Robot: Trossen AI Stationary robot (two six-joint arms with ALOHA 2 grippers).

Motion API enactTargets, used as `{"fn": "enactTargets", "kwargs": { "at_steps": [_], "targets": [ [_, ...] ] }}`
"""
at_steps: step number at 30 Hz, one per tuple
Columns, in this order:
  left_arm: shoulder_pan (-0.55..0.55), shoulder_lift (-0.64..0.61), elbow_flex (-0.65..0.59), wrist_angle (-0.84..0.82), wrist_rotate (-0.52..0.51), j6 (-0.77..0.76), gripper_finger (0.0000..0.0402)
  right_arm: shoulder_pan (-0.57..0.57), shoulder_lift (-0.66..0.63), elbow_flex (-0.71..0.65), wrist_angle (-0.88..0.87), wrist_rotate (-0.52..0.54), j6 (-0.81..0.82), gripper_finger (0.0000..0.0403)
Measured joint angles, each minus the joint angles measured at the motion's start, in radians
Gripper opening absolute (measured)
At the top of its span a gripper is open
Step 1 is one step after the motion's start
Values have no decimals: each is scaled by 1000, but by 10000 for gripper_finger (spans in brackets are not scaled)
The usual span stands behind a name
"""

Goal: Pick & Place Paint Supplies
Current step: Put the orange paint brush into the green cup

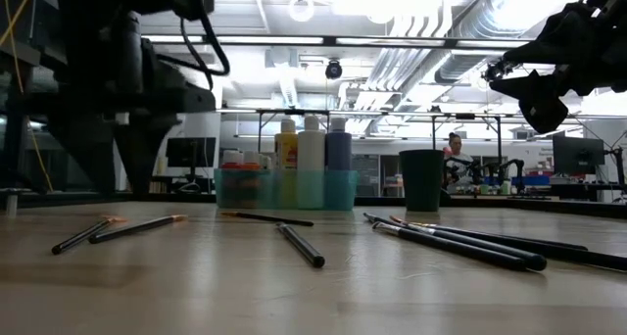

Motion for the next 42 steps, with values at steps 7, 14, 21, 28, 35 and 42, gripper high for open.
{"fn": "enactTargets", "kwargs": {
  "at_steps": [7,14,21,28,35,42],
  "targets": [
    [0,41,1,3,13,-1,174,0,0,0,0,0,0,199],
    [0,65,0,-36,33,-8,174,0,1,0,2,0,0,199],
    [-1,111,5,17,36,-14,174,0,7,0,1,-1,0,199],
    [-1,142,3,34,46,-14,172,0,25,1,-1,-1,0,199],
    [-1,144,3,53,46,0,98,0,29,0,-1,0,0,199],
    [0,146,3,57,45,48,9,0,29,0,-1,0,0,199]
  ]
}}
